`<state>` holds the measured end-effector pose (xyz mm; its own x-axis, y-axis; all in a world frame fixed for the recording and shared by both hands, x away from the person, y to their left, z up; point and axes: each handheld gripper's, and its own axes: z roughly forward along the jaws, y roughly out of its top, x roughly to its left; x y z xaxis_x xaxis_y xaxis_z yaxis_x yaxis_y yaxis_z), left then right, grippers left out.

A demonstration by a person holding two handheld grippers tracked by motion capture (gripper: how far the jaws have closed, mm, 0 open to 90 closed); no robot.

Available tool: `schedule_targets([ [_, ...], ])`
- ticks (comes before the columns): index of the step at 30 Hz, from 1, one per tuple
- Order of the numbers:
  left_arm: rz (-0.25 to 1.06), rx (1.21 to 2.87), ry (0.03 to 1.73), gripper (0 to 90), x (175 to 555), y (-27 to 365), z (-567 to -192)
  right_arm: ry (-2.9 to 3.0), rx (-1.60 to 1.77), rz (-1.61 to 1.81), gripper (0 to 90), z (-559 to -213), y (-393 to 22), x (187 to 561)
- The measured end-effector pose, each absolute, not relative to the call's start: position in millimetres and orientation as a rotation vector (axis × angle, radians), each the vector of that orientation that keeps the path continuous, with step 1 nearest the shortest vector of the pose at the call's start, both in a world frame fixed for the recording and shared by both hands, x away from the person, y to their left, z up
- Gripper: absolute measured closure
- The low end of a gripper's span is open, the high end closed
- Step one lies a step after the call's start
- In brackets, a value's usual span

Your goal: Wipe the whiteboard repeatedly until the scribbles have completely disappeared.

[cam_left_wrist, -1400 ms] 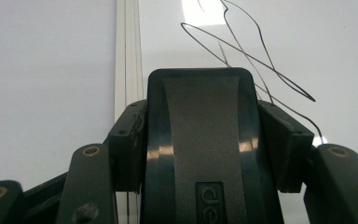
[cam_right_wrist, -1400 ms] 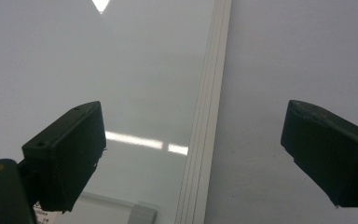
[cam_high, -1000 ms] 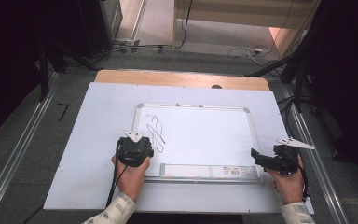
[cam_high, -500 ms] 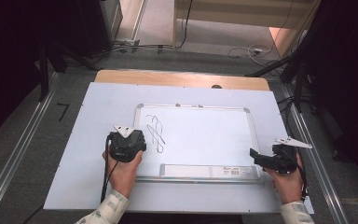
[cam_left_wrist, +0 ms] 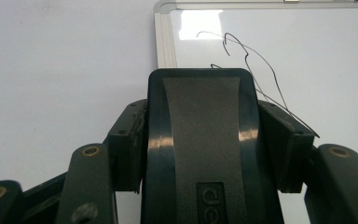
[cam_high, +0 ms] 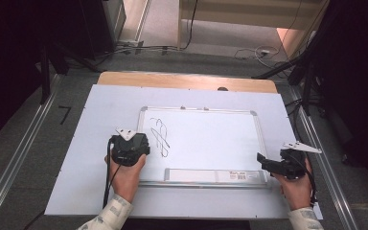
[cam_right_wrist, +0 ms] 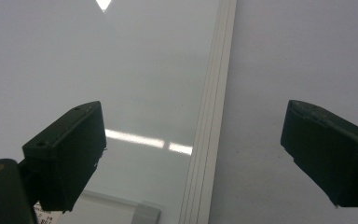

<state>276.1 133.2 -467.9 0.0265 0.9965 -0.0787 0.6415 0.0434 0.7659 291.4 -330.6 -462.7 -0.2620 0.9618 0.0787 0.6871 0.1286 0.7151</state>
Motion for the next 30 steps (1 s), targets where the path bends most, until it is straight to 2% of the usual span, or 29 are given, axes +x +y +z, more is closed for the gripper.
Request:
schedule_targets([
  [14, 0.704, 1.687, 1.690, 41.1, 289.2, 136.8, -469.8, 2.011, 1.592, 0.910, 5.4, -463.4, -329.8, 293.5],
  [30, 0.684, 1.689, 1.666, 41.1, 328.5, 131.8, -461.7, 2.016, 1.599, 0.905, 5.4, -464.8, -328.3, 295.7],
])
